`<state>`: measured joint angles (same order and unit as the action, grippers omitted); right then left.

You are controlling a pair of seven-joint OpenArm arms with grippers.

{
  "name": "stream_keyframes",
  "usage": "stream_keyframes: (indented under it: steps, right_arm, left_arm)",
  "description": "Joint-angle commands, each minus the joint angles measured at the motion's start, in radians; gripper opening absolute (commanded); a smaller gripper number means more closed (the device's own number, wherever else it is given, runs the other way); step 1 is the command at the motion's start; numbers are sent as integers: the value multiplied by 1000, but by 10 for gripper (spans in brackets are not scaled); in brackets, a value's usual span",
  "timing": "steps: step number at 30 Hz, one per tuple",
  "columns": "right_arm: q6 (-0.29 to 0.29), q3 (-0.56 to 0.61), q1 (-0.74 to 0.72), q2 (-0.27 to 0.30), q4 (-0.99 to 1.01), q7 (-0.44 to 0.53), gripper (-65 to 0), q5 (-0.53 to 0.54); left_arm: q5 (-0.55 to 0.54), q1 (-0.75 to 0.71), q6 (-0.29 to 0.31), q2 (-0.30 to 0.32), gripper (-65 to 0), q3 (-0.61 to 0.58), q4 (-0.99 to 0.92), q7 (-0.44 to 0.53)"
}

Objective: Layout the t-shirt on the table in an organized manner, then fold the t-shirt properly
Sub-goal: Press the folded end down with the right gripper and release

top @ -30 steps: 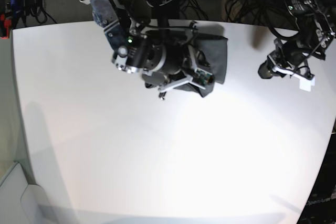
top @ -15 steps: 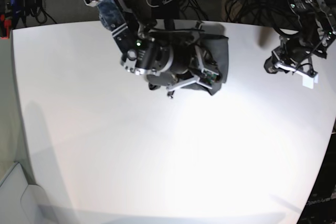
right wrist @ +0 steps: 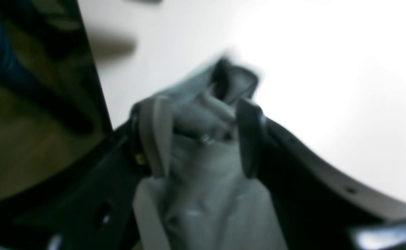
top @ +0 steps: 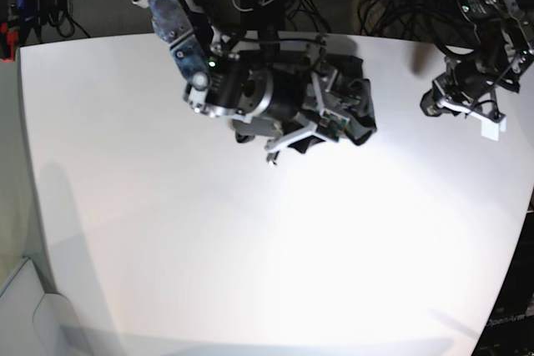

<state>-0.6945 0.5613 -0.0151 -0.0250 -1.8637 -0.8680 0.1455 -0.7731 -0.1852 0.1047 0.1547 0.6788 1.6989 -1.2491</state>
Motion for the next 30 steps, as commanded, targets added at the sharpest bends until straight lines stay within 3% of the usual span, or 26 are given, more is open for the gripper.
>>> stream_keyframes:
  steps: [1,7,11,13,16,25,30]
  right_arm:
    - [-4,1,-3,-8,-40,19,-321,15]
    - [-4,-25,2,18,-66,19,-354,15]
    - [-4,-31,17,23,2,34,-496,15]
    - [-4,-28,17,23,68,83,-579,15]
    - [-4,-22,19,17,144,152,-648,15]
    - [-4,-19,-23,-59,278,191,-646,15]
    - [-4,1,-76,-72,419,290,-646,15]
  left_arm:
    - [-16,8,3,16,-596,3,20,6]
    - [-23,6,5,59,-596,86,22,4]
    - [-23,10,7,112,-596,192,-4,-51]
    - [-23,13,7,133,-596,229,-10,-71]
    - [-23,8,7,148,-596,244,-1,-77]
    - [-24,6,7,93,-596,236,3,-77]
    - [-24,6,7,75,-596,236,3,-79]
